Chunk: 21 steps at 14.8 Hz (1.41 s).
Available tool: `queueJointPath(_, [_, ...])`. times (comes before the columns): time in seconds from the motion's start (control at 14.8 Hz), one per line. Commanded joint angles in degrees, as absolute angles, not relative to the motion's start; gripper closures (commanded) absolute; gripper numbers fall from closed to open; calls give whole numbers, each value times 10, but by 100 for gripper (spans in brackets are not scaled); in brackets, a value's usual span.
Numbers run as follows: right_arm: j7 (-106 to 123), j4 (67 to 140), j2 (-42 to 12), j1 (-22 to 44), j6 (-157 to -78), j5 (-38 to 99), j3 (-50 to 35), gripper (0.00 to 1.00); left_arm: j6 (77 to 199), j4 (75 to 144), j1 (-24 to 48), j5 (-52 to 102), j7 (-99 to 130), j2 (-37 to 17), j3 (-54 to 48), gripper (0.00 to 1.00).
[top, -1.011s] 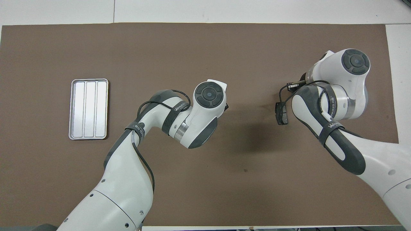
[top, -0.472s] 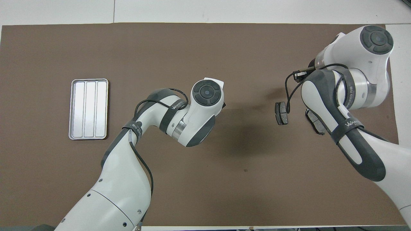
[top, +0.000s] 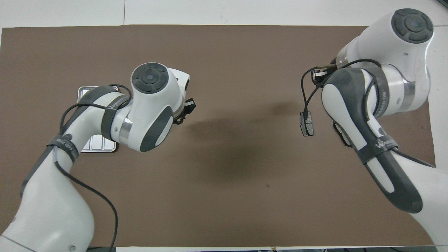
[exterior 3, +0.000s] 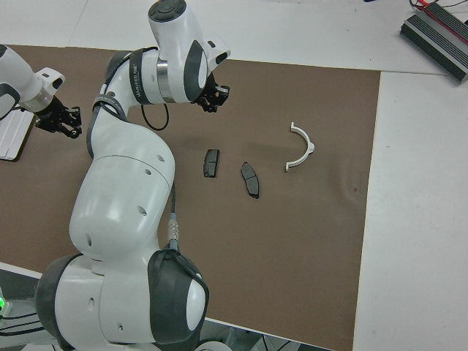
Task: Pick bearing gear from pile to tray
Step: 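Place the bearing in the tray while the right gripper brings another bearing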
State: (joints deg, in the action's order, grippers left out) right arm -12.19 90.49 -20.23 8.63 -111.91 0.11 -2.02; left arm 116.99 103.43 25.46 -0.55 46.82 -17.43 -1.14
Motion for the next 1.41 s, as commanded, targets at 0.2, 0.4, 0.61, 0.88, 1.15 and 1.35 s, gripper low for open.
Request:
queueJointPath(0.2, [-418,914,-167,243,-1092,-10,-22,100,1170,1148,128,-13,241,-81,-17,100])
queueJointPath(0.4, [-510,930,-170,306,-1106,-9,-23,100,1202,1185,91,-13,175,-71,-17,100])
queueJointPath(0.61, [-537,967,-180,331,-1171,-8,-24,100,1271,1229,52,-13,119,-62,-17,100])
queueJointPath(0.88, [-546,976,-217,339,-1228,-8,-24,100,1281,1234,11,-13,56,-60,-16,100])
queueJointPath(1.15, [-548,982,-250,350,-1271,-8,-24,100,1281,1237,11,-13,64,-63,-16,100])
queueJointPath(1.35, [-548,1008,-261,350,-1320,-8,-24,100,1298,1255,11,-13,69,-67,-17,100])
